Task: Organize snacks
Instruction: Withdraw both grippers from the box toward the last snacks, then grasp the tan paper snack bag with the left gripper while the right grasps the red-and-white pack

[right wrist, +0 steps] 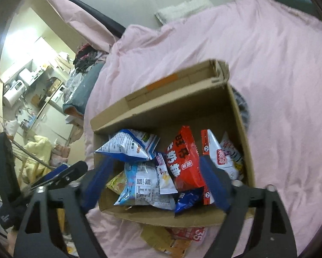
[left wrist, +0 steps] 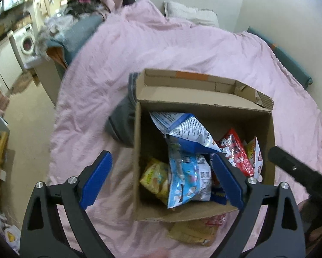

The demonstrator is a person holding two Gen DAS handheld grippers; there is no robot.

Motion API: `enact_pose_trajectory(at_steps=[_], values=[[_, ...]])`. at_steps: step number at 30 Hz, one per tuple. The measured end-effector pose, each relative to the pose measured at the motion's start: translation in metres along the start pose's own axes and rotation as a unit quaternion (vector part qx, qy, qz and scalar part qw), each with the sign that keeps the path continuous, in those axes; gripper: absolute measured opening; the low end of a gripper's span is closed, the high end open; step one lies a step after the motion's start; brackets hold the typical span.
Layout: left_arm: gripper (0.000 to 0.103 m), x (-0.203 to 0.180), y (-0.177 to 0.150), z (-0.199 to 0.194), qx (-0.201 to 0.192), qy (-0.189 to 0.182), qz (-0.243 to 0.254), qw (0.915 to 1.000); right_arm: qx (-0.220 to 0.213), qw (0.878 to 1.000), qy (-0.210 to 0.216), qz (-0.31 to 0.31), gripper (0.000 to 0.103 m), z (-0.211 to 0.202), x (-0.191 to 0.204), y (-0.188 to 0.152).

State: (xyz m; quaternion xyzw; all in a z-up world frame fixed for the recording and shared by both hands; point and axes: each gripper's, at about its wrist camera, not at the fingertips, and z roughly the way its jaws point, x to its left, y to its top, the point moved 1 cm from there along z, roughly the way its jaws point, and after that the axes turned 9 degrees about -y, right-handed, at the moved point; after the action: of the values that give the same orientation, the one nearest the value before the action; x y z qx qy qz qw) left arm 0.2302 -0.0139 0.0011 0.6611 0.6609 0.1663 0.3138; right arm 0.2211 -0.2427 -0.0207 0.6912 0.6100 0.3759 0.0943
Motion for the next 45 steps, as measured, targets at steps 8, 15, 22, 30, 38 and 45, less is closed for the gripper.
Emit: enact_pose_trajectory(at_steps=[8, 15, 22, 30, 38, 45], values=[[0.093, 0.007, -0.022, -0.028, -0.022, 0.016, 0.003, 0.9996, -0.036, 0.997, -0.06, -0.018, 0.103, -0.028, -0.003, -0.015], [0.103, 0.015, -0.049, -0.054, -0.062, 0.03, 0.002, 0.9976, -0.044, 0.996, -0.075, -0.012, 0.103, -0.051, -0.013, -0.043], [0.103, 0.023, -0.081, -0.042, -0.018, 0.011, -0.005, 0.9998, -0.009, 0.994, -0.107, 0.003, 0.103, -0.056, -0.035, -0.072], [0.103, 0.008, -0.118, 0.02, 0.107, -0.027, -0.004, 0.9938, 0.012, 0.993, -0.114, 0.002, 0.103, -0.059, -0.057, -0.087], [0.103, -0.026, -0.145, 0.095, 0.222, -0.084, 0.031, 0.971, 0.032, 0.992, -0.12, 0.022, 0.103, -0.059, -0.082, -0.095], [0.103, -0.055, -0.152, 0.13, 0.263, -0.096, 0.094, 0.9555, 0.045, 0.993, -0.104, 0.037, 0.103, -0.054, -0.085, -0.091]])
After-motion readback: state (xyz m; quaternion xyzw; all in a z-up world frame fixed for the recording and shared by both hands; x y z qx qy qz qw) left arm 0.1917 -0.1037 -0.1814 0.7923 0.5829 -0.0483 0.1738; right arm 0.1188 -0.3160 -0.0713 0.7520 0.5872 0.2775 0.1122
